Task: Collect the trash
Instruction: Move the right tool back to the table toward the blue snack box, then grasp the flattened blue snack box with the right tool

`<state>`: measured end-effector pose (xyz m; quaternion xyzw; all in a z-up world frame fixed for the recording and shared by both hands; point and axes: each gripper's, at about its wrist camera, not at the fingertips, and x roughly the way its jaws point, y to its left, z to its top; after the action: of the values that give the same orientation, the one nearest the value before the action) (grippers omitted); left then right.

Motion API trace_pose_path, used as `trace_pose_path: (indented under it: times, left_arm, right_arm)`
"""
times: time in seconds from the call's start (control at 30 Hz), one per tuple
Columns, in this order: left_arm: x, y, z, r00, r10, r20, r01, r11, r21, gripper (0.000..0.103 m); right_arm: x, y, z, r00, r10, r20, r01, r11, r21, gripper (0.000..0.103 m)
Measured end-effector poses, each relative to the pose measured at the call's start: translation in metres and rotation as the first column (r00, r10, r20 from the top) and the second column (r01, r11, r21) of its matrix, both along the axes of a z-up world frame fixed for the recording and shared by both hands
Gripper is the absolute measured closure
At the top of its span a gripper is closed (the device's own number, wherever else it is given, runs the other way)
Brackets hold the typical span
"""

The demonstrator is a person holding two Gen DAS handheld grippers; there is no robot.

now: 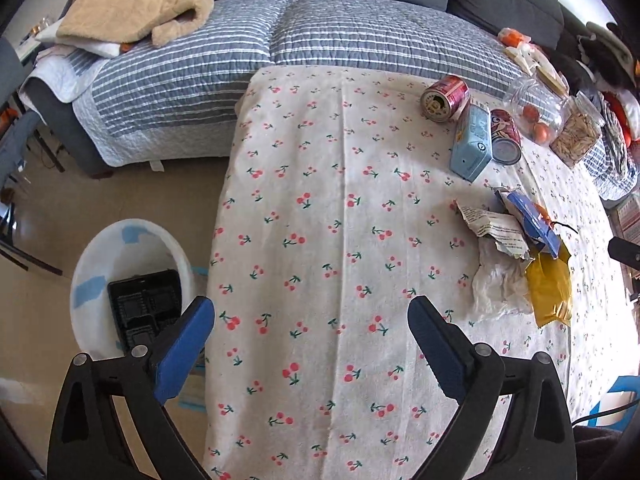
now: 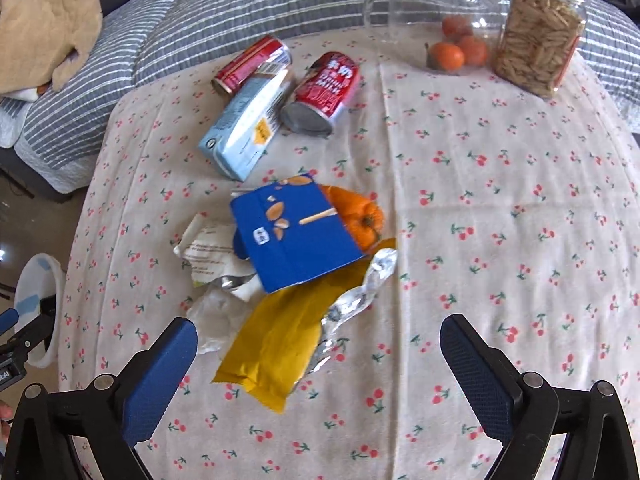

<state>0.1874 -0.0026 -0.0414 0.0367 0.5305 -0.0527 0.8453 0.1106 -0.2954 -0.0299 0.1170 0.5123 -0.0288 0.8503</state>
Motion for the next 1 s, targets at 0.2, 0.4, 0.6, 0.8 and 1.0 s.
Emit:
trace_pose_path:
  times: [0.2, 0.4, 0.6, 0.8, 1.0]
  left_arm:
    - [0.016, -0.016, -0.009, 1.0, -0.014, 0.002, 0.014, 1.0, 0.025, 0.004]
    - [0.032, -0.026, -0.02, 1.0, -0.008, -0.016, 0.008, 1.0, 0.017, 0.004]
    - [0.04, -0.024, -0.028, 0.999, -0.004, -0.032, 0.004, 1.0, 0.029, 0.004]
    - [0.045, -0.022, -0.032, 0.999, -0.003, -0.042, 0.005, 0.999, 0.035, 0.004]
    - [0.04, -0.034, -0.028, 0.999, -0.034, -0.038, 0.034, 0.999, 0.005, 0.004]
  right_arm:
    - [0.02, -0.019, -0.023, 1.0, 0.015, 0.014, -0.016, 0.998, 0.062, 0.002]
    - [0.055, -0.002, -0.027, 0.992, 0.112, 0.06, -0.119, 0.984, 0.135, 0.008]
    - [0.085, 0.016, -0.058, 0.988, 0.155, -0.023, -0.15, 0.977, 0.155, 0.02]
    - [0.09, 0.018, -0.069, 0.985, 0.164, -0.044, -0.157, 0.979, 0.132, 0.027]
    - [0.086, 0.026, -0.06, 0.98, 0.198, -0.013, -0.194, 0.972, 0.132, 0.06]
